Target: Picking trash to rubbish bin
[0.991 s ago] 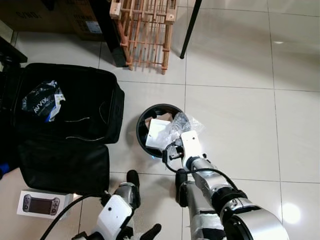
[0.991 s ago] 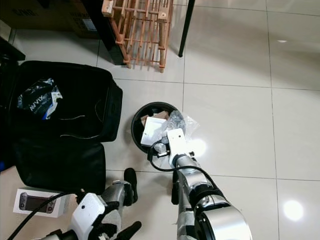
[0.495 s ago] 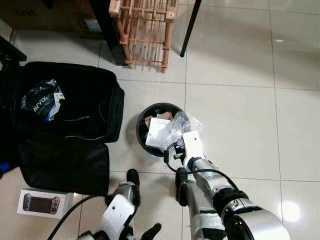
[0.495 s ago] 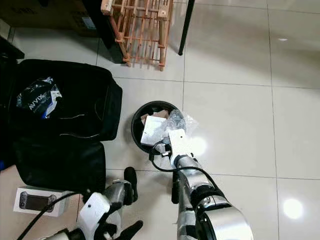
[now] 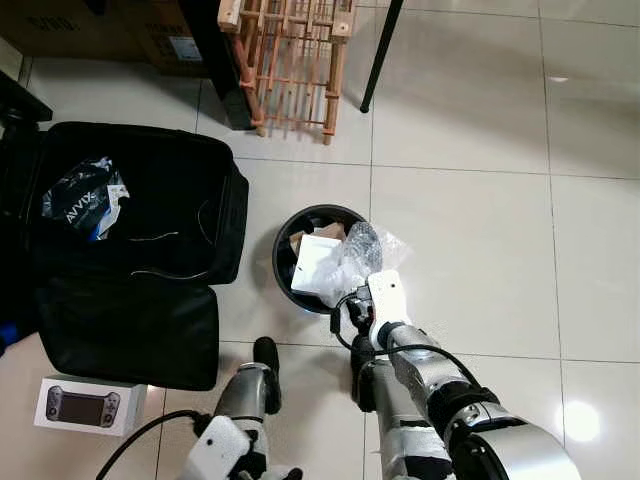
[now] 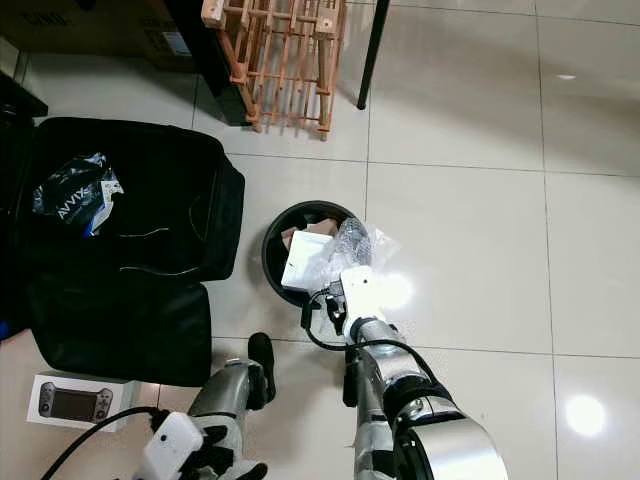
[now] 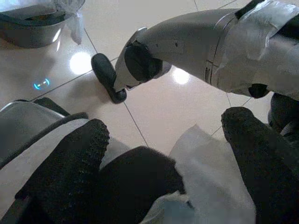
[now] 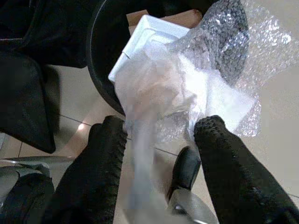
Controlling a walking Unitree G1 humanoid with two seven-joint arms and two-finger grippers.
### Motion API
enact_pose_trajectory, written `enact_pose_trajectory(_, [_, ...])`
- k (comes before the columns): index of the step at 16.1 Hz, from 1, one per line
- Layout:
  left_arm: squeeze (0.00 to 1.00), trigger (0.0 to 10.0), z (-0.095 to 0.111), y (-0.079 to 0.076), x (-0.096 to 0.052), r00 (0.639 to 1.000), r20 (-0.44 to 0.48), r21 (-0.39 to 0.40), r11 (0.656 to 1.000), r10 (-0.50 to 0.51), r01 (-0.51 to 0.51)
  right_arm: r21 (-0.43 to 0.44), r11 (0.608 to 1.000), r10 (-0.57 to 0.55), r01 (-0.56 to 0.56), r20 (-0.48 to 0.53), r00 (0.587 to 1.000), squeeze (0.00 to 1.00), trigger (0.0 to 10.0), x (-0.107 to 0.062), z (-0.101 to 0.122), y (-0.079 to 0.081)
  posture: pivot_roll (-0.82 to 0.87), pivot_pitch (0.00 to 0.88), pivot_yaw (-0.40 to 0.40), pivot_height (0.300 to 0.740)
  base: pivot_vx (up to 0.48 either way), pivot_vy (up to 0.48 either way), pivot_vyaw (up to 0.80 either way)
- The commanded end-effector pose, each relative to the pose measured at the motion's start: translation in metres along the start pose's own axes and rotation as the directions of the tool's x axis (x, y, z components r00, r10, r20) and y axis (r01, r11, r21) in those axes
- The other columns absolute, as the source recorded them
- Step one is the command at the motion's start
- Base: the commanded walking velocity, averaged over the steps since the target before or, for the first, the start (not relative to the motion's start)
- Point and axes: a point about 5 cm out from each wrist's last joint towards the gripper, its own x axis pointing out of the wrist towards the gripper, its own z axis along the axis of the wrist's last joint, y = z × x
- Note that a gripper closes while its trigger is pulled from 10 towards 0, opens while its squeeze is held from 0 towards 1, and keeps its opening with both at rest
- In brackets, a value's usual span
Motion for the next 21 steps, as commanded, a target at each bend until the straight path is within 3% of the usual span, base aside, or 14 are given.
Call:
enact_pose_trajectory(1, [0.00, 10.0, -0.021, -0.007, -0.006, 0.998, -0.067, -0.052, 0.999, -0.015, 0.011, 0.031, 0.999, 0.011, -0.008, -0.104, 0.995, 1.00, 10.0, -0.006, -0.030, 0.003, 0.25, 0.654, -0.010, 0.740, 0.000, 0.000, 0.00])
enact_pose_trajectory(5, [0.00, 10.0, -0.030, -0.002, -0.003, 0.998, -0.063, -0.047, 0.999, -0.013, 0.010, 0.028, 1.000, 0.012, -0.009, -0.123, 0.992, 1.00, 10.0, -0.008, -0.034, 0.002, 0.25, 0.656, -0.011, 0.740, 0.000, 0.000, 0.00])
enact_pose_trajectory(17, [0.00, 10.0, -0.031, -0.002, 0.014, 0.999, -0.043, -0.034, 0.999, -0.018, 0.016, -0.007, 1.000, -0.009, 0.009, -0.110, 0.994, 1.00, 10.0, -0.008, -0.031, -0.004, 0.24, 0.644, -0.014, 0.740, 0.000, 0.000, 0.00])
enact_pose_trajectory(18, [0.00, 10.0, -0.032, -0.002, 0.014, 0.999, -0.042, -0.032, 0.999, -0.017, 0.016, -0.013, 1.000, -0.014, 0.013, -0.104, 0.994, 0.82, 10.0, -0.008, -0.030, -0.005, 0.24, 0.640, -0.015, 0.740, 0.000, 0.000, 0.00])
enact_pose_trajectory(20, [0.00, 10.0, -0.034, 0.002, 0.017, 0.999, -0.039, -0.026, 1.000, -0.014, 0.013, -0.025, 1.000, -0.021, 0.019, -0.081, 0.996, 0.00, 10.0, -0.008, -0.027, -0.009, 0.23, 0.620, -0.016, 0.740, 0.000, 0.000, 0.00])
enact_pose_trajectory(21, [0.00, 10.0, -0.035, 0.005, 0.020, 0.999, -0.034, -0.018, 1.000, -0.012, 0.011, -0.044, 0.999, -0.031, 0.028, -0.058, 0.998, 0.00, 10.0, -0.008, -0.024, -0.014, 0.23, 0.597, -0.016, 0.740, 0.000, 0.000, 0.00])
